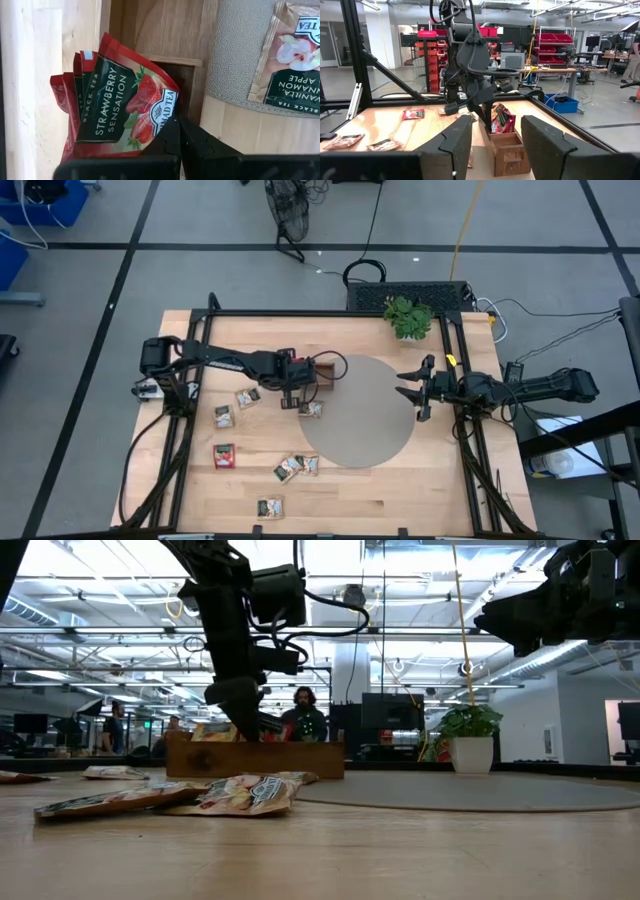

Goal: Pick & Place Tea
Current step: Put the red tea bag into the middle section of the wooden organizer

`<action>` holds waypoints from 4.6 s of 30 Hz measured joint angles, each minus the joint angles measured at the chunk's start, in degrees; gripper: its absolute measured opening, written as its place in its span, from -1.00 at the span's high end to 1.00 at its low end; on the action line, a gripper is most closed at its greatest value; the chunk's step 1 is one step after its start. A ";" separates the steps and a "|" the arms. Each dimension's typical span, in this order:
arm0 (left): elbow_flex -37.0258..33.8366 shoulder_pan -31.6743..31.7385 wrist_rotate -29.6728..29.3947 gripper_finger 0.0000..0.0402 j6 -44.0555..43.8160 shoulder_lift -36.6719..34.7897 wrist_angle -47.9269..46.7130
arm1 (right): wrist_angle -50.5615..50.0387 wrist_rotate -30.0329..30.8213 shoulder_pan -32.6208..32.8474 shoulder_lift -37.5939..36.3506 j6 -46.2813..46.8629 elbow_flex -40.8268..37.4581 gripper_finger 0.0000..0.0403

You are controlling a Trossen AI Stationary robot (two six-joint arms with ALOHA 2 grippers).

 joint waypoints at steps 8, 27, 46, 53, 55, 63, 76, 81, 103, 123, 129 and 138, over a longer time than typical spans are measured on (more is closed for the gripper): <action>0.04 -0.13 -0.38 0.99 0.05 -0.03 -0.04 | -0.37 0.00 0.02 0.04 0.00 -0.02 0.23; 0.17 -1.16 -3.56 0.99 2.52 -3.47 0.17 | -0.38 0.00 0.01 0.04 0.00 0.00 0.23; 0.22 2.23 3.42 1.00 2.11 -1.81 1.30 | -0.37 0.00 0.02 0.03 0.00 0.01 0.23; 0.41 2.37 4.74 1.00 2.15 3.21 3.63 | -0.34 0.00 0.00 0.05 0.00 -0.01 0.23; 0.63 2.39 4.38 1.00 2.13 5.09 4.11 | -0.34 0.00 -0.01 0.00 0.00 0.01 0.23; 0.39 2.14 3.41 1.00 1.70 4.99 4.45 | -0.37 0.00 0.01 0.04 0.00 0.01 0.23; 0.07 -0.47 0.63 0.96 1.71 -6.21 4.66 | -0.37 0.00 0.01 0.02 0.00 0.00 0.23; 0.13 -2.34 3.23 0.98 1.81 -8.38 -1.72 | -0.37 0.00 -0.01 0.02 0.00 -0.01 0.23; -1.09 -49.01 15.80 0.06 -67.10 -11.33 -30.60 | -0.37 0.00 0.02 0.02 0.00 0.00 0.23; -20.92 -54.37 18.09 -0.19 -73.01 -11.58 -8.27 | -0.39 0.00 -0.01 0.04 0.00 0.01 0.23; -21.44 -54.35 17.58 -0.16 -72.41 -11.59 -7.74 | -0.38 0.00 0.01 0.04 0.00 -0.01 0.23; -21.59 -54.35 16.48 0.80 -69.20 -11.52 -4.50 | -0.39 0.00 0.02 0.04 0.00 -0.01 0.23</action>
